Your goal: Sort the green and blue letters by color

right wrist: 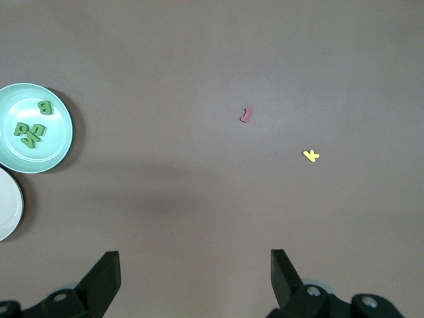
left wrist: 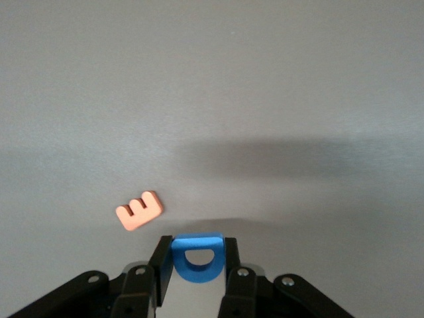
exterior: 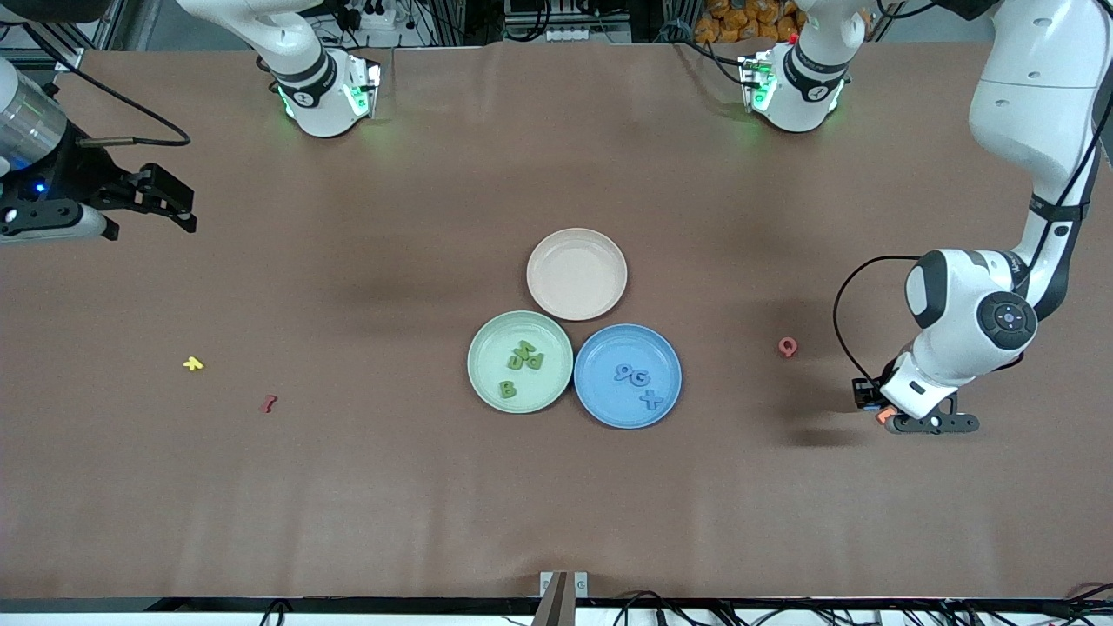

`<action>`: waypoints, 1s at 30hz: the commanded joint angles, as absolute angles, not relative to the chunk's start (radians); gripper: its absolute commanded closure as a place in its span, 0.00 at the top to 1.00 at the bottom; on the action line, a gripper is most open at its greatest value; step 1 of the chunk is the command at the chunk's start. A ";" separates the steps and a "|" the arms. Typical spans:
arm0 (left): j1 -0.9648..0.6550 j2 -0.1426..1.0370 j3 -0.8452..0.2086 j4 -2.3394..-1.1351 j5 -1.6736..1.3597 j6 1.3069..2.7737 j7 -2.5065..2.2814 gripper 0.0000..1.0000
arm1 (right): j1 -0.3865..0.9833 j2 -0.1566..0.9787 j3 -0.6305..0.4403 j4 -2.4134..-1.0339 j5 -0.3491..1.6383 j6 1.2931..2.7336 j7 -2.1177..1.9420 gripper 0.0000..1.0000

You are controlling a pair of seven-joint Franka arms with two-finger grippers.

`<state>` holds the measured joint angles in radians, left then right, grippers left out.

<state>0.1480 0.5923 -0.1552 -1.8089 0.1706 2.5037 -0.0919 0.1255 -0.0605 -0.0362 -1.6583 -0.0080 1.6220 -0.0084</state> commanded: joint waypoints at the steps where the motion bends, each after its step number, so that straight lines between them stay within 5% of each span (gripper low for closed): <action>1: 0.107 0.535 -0.150 -1.829 0.158 2.436 -0.167 0.20 | 0.124 -0.048 -0.035 -1.632 -0.009 1.606 -0.015 1.00; 30: -0.224 0.437 -0.153 -1.816 0.077 2.255 -0.681 0.22 | 0.124 -0.049 -0.038 -1.623 -0.008 1.614 -0.015 1.00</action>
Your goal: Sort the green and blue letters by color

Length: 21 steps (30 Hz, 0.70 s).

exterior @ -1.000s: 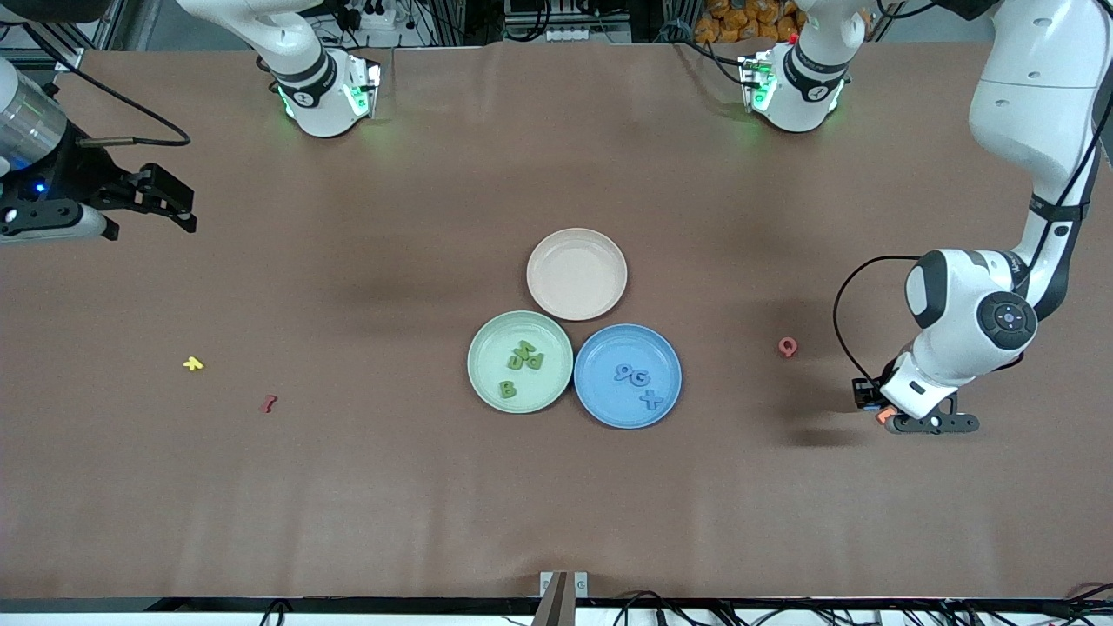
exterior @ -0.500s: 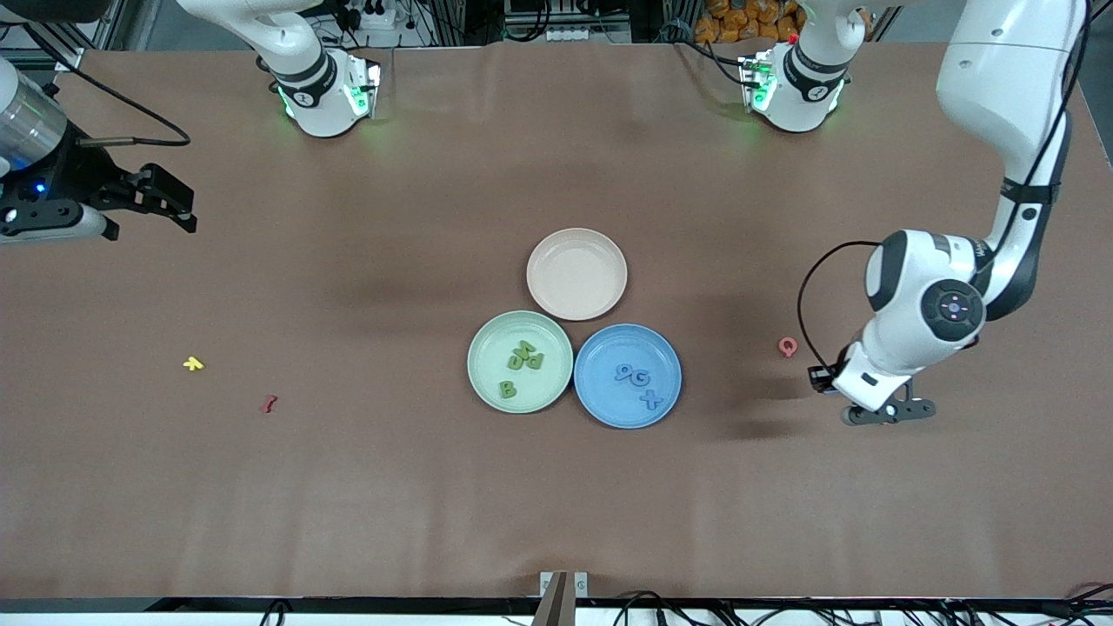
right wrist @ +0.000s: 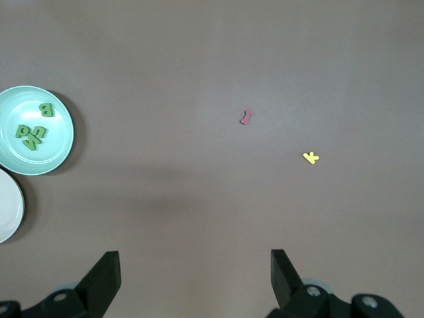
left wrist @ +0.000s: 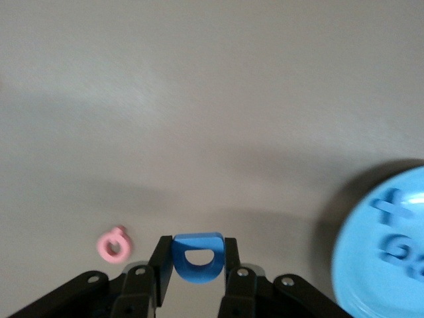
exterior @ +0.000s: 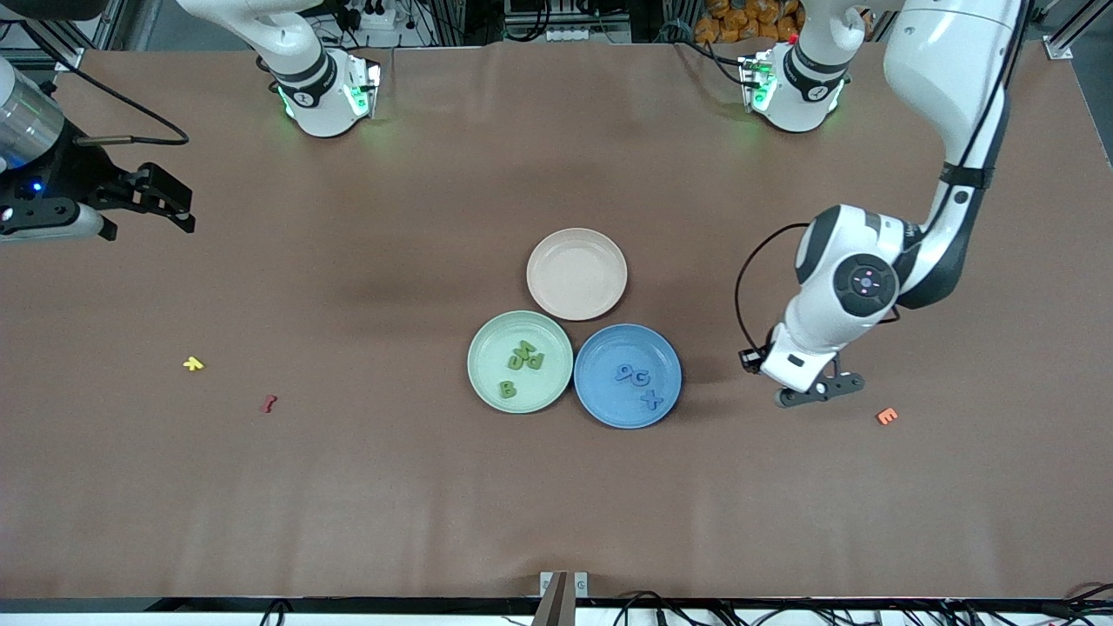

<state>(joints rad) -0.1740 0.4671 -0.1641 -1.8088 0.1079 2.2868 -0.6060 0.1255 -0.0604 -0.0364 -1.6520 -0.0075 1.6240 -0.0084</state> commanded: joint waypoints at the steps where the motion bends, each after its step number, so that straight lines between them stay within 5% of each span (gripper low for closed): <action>1: -0.233 0.437 -0.153 -1.813 0.077 2.255 -0.695 0.22 | 0.124 -0.049 -0.038 -1.621 -0.008 1.614 -0.015 1.00; 21: -0.406 0.485 -0.101 -1.735 0.017 2.243 -0.876 0.22 | 0.124 -0.048 -0.038 -1.618 -0.008 1.612 -0.017 1.00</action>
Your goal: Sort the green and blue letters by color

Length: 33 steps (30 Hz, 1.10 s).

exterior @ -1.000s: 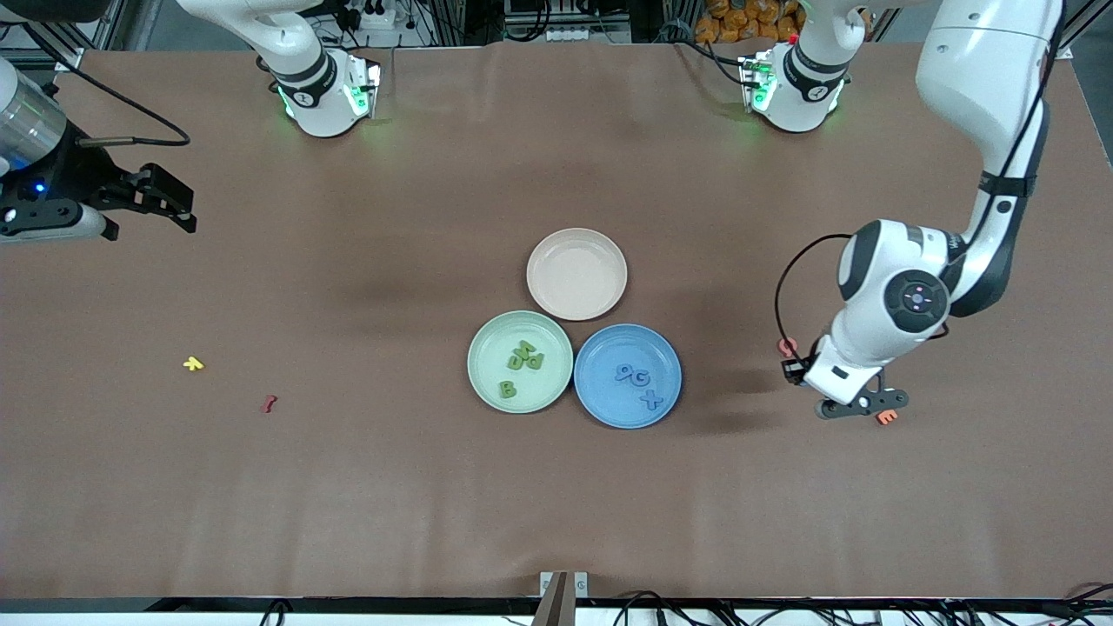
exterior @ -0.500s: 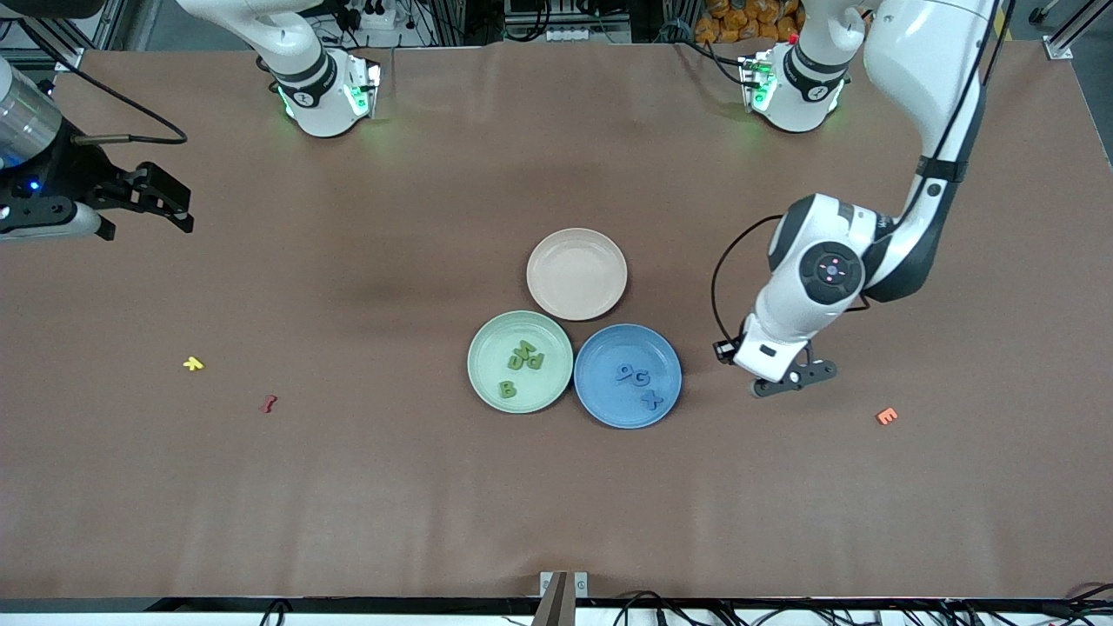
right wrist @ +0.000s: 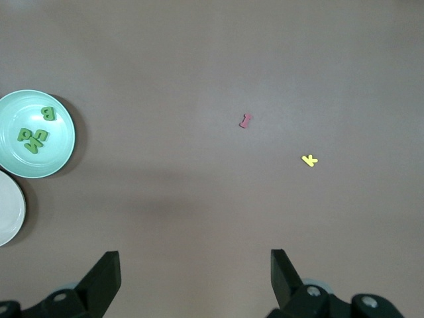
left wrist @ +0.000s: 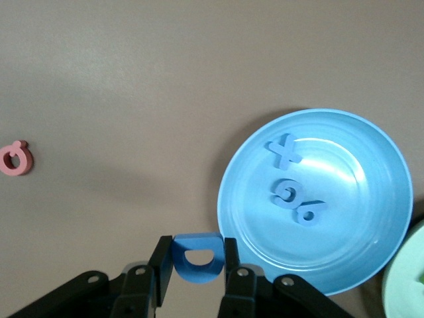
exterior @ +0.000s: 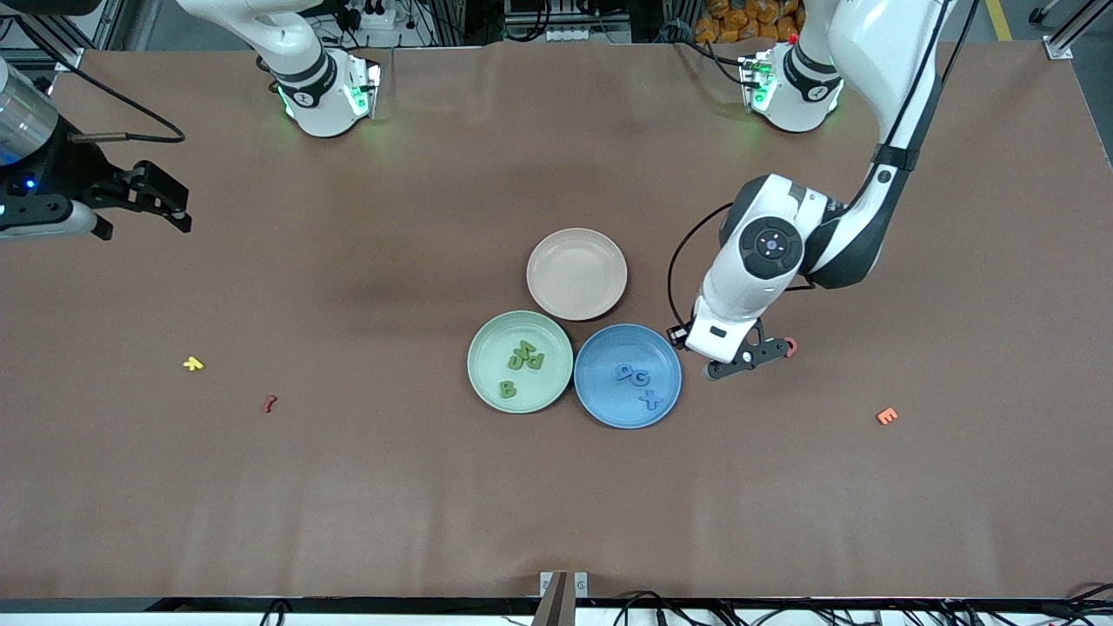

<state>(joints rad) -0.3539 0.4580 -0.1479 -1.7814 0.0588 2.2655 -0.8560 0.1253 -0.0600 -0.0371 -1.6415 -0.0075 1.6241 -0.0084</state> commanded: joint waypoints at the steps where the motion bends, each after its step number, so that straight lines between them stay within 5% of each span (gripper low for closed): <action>1: -0.417 0.491 -0.092 -1.727 0.011 2.241 -0.877 0.22 | 0.124 -0.048 -0.038 -1.618 -0.008 1.612 -0.017 1.00; 33: -0.546 0.676 -0.020 -1.514 -0.006 2.243 -0.996 0.23 | 0.126 -0.040 -0.038 -1.618 -0.008 1.606 -0.015 1.00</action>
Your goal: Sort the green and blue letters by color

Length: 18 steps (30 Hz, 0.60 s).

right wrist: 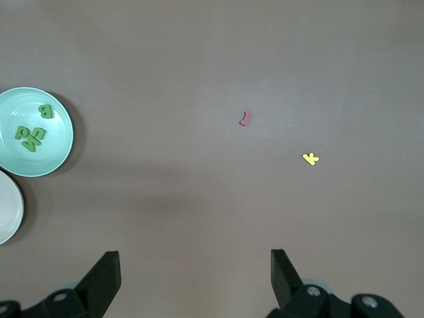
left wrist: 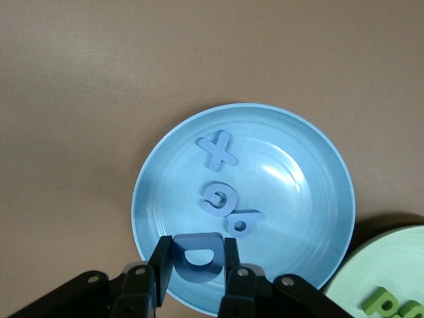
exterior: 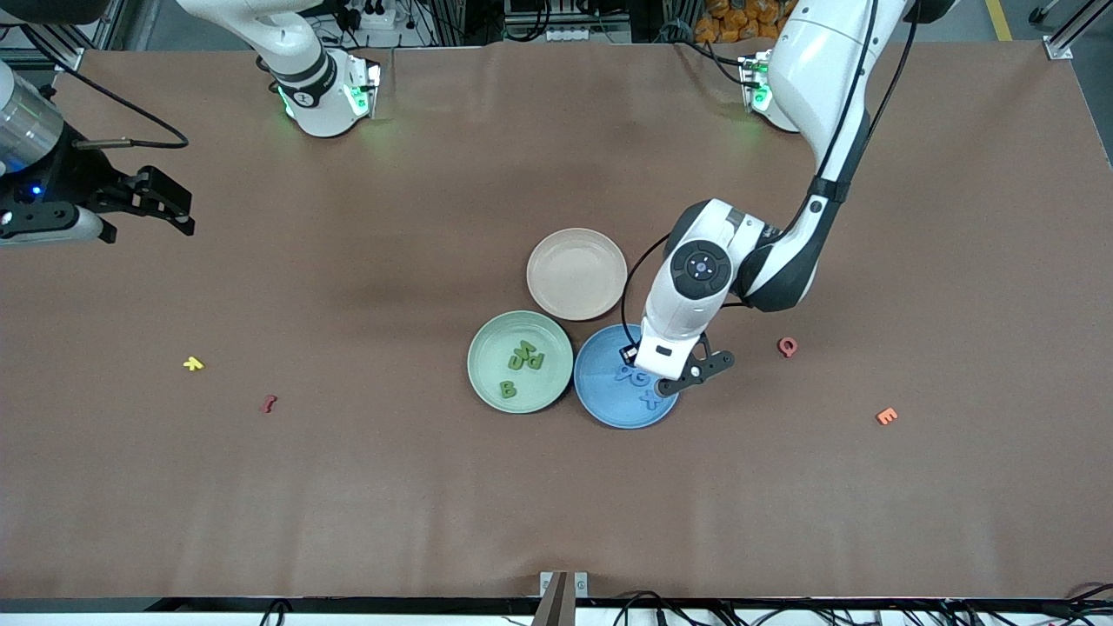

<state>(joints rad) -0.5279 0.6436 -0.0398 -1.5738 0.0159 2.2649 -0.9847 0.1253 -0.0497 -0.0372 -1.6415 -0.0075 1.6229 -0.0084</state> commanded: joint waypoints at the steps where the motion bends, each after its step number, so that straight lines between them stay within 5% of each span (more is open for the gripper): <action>1: -0.546 0.683 -0.020 -1.509 -0.008 2.243 -0.996 0.23 | 0.126 -0.040 -0.038 -1.618 -0.008 1.606 -0.015 1.00; 18: -0.535 0.716 -0.021 -1.419 -0.023 2.255 -0.988 0.23 | 0.126 -0.040 -0.038 -1.617 -0.008 1.608 -0.015 1.00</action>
<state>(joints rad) -0.5267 0.6813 -0.0340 -1.4709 0.0041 2.2650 -0.9847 0.1253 -0.0496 -0.0372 -1.6415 -0.0075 1.6229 -0.0084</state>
